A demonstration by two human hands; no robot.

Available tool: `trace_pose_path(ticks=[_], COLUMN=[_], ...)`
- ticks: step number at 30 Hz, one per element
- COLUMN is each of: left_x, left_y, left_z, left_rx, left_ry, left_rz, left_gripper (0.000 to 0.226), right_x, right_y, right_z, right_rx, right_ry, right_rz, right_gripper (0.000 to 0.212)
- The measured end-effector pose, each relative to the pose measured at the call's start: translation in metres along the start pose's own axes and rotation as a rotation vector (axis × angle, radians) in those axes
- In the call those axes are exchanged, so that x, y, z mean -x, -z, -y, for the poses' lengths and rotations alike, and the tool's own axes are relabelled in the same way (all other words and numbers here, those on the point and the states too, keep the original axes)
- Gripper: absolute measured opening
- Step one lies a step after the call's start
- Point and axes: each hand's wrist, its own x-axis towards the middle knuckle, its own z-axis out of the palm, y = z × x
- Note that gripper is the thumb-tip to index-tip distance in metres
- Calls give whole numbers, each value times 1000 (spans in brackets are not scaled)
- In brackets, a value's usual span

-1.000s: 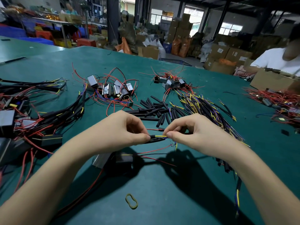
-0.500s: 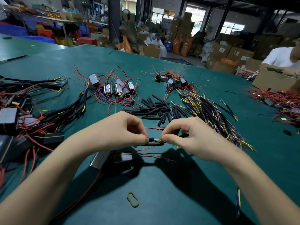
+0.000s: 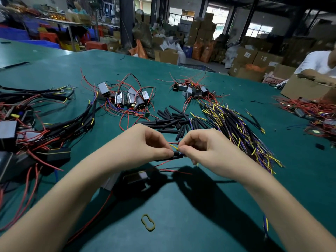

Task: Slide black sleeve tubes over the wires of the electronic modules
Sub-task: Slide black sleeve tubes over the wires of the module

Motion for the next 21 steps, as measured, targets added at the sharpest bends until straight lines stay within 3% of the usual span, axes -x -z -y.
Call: trace_pose_path(ticks=[4,8,14,17,21], left_x=[-1,2,0,-1,-2], left_y=[-12,-22,-30,-29,-30], left_z=[-1,-5,-6,-6,-4], left_rx=[45,-33,38,51,41], left_ry=[14,-97,-156,-137,-150], left_rz=[-220,-392,-449,-441,-448], left_gripper=[12,22,13,9,10], right_x=[-1,-1,1,5,8], right_y=[1,5,13,24,31], right_z=[-3,-4,3,5,3], right_rx=[-69,-93,-157,-55,83], right_ry=[-51,-101,-123,-106,-144], right_rz=[-46,-100,-87,-43,-12], right_gripper=[13,9,11,17,10])
